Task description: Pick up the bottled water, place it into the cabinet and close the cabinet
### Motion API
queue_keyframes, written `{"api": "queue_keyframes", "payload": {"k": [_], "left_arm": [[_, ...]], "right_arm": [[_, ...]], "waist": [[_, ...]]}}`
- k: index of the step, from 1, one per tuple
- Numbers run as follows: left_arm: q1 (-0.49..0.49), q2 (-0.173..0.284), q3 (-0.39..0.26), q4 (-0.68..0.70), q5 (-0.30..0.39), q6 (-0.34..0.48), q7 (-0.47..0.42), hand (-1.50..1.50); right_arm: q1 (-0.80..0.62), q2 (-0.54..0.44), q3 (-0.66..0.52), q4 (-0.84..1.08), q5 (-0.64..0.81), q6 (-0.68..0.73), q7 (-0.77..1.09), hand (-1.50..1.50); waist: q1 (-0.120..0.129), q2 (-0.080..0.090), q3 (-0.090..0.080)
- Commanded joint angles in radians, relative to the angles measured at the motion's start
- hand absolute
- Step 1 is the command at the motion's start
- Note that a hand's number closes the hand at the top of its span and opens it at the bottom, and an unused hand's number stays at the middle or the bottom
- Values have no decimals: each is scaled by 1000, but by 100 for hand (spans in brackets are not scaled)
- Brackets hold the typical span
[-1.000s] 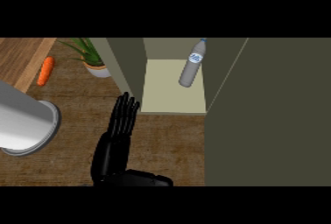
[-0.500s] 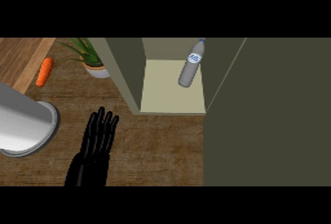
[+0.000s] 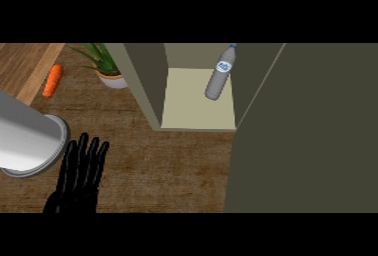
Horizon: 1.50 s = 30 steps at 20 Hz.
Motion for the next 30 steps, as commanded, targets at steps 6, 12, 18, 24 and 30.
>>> {"api": "queue_keyframes", "payload": {"k": [6, 12, 18, 24, 30], "left_arm": [[96, 75, 74, -45, 45, -70, -31, -150], [133, 103, 121, -48, 72, -118, -57, -150], [164, 139, 150, -72, 109, -161, -42, -150], [180, 141, 169, -61, 124, -198, -68, -150], [189, 158, 173, -69, 132, -233, -71, -150]], "right_arm": [[-230, 97, 266, -81, 205, -46, 188, 150], [-390, 144, 298, 16, 217, -123, 265, 150], [-542, 144, 302, 57, 217, -202, 333, 150], [-613, 141, 281, 104, 182, -211, 339, 150], [-657, 141, 255, 148, 155, -192, 336, 150]], "waist": [[13, -6, -4], [20, -4, -5], [22, -1, -5], [38, 3, -8], [57, 13, -8]]}}
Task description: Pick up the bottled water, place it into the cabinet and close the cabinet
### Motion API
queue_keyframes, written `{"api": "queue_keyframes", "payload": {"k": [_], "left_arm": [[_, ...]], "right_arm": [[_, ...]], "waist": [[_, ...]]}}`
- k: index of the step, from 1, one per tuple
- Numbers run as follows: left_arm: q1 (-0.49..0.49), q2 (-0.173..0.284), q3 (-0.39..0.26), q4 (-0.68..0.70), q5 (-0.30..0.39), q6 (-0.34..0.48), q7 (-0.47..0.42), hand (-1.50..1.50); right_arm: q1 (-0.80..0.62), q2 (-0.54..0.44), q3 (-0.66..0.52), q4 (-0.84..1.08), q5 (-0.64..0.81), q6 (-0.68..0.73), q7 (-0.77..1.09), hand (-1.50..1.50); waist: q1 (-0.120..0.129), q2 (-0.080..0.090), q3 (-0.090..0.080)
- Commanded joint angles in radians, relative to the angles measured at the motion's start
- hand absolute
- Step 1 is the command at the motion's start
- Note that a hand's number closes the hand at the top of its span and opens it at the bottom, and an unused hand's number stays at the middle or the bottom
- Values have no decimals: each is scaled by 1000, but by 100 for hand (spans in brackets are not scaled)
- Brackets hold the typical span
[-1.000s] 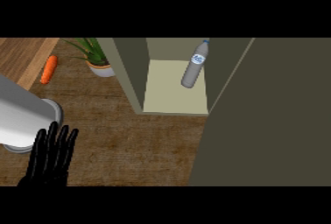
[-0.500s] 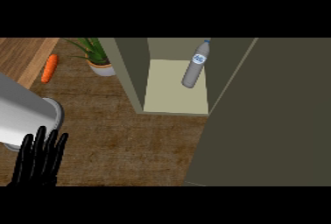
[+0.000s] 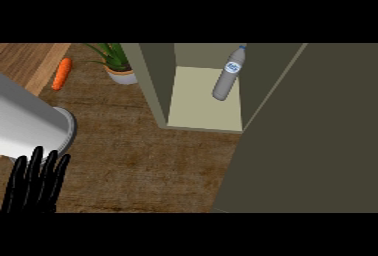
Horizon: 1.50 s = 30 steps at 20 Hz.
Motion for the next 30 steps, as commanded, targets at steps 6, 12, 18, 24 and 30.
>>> {"api": "queue_keyframes", "payload": {"k": [6, 12, 18, 24, 30], "left_arm": [[19, 13, 15, -19, 14, -32, -10, -150], [24, 28, 28, -15, 20, -56, -12, -150], [12, 41, 28, -23, 21, -96, -19, -150], [5, 57, 48, -17, 35, -125, -17, -150], [27, 56, 71, -15, 51, -116, -20, -150]], "right_arm": [[-87, 173, 33, 97, 18, -150, 47, 150], [-67, 174, 32, 126, -53, -150, 37, 150], [-12, 154, 83, 225, -287, -47, 102, 150], [-35, 176, -13, 279, -455, -91, 120, 150], [15, 176, -170, 216, -432, -219, 40, 150]], "waist": [[26, 11, 0], [48, 25, 0], [114, 57, -2], [106, 54, 1], [41, 39, 4]]}}
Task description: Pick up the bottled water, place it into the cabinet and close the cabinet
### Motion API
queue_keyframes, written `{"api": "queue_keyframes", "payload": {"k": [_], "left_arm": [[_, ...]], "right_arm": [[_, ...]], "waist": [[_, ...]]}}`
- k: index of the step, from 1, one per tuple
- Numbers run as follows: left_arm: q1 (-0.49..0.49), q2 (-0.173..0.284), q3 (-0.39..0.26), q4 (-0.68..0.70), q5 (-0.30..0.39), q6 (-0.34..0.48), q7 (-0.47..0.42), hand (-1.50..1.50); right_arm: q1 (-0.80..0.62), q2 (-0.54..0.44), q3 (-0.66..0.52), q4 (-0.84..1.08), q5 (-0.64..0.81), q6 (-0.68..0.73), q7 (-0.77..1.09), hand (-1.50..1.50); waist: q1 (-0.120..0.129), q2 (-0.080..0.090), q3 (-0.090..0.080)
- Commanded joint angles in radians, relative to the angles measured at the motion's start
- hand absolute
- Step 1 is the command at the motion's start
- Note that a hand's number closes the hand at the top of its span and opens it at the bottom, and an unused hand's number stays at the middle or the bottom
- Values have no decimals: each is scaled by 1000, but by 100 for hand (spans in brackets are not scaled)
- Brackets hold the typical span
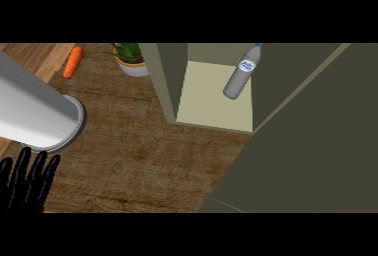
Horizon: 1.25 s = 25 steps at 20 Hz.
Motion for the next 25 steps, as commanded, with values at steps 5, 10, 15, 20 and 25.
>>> {"api": "queue_keyframes", "payload": {"k": [5, 10, 15, 20, 25], "left_arm": [[22, 3, 15, 5, 4, -8, -12, -150], [10, 6, 0, 0, 6, -30, -2, -150], [19, 5, 11, 17, 24, -51, -5, -150], [0, -3, 15, 26, 21, -59, -8, -150], [8, -1, 28, 13, 39, -53, 15, -150]], "right_arm": [[-48, 132, -166, 132, 30, -274, -66, 150], [-179, 133, -267, 227, 3, -352, -76, 150], [-435, 137, -343, 440, -15, -538, -93, 150], [-740, 138, -427, 694, -71, -658, -88, 150], [-1001, 138, -446, 991, -159, -721, -169, 150]], "waist": [[-24, 4, 5], [4, 8, 5], [26, 1, 8], [7, -6, 11], [-16, -15, 13]]}}
